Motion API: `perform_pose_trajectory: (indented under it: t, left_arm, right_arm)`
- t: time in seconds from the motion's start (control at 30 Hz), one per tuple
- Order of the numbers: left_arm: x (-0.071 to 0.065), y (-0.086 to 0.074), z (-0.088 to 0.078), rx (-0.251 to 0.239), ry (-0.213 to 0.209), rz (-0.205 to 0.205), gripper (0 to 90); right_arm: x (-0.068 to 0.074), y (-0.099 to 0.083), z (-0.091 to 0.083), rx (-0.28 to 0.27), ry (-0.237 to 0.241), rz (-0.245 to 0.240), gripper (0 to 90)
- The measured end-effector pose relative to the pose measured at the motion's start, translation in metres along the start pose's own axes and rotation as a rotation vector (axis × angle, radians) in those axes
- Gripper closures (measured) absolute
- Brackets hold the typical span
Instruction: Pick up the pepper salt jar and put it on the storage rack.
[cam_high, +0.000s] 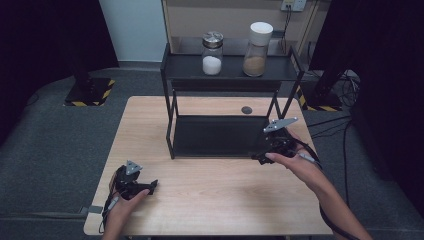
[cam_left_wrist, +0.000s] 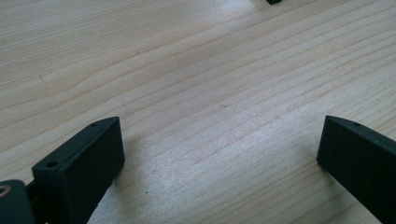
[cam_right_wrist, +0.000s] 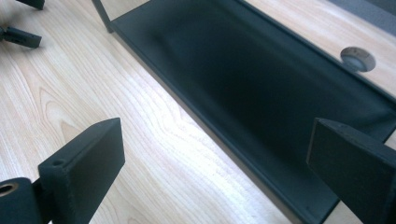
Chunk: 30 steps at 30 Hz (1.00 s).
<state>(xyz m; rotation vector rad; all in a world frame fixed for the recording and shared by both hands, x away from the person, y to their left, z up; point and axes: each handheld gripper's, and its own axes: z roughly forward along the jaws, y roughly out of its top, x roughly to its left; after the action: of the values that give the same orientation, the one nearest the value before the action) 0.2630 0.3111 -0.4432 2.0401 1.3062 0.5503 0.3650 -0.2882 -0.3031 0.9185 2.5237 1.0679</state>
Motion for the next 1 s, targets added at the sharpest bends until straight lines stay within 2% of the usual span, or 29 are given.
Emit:
perform_pose_trajectory:
  t: [0.23,0.47,1.0]
  left_arm:
    - [0.0,0.0,0.0,0.002,-0.001,0.002,0.0]
    - [-0.001,0.0,0.0,0.001,-0.001,0.003,0.0]
    - [-0.001,0.0,0.0,0.001,-0.004,0.004,0.0]
  right_arm:
    - [0.003,-0.025,0.007,-0.028,0.003,0.028,4.8]
    - [0.007,-0.049,0.017,-0.015,0.011,0.054,4.9]
    - [0.016,-0.086,0.035,0.014,0.012,0.092,4.7]
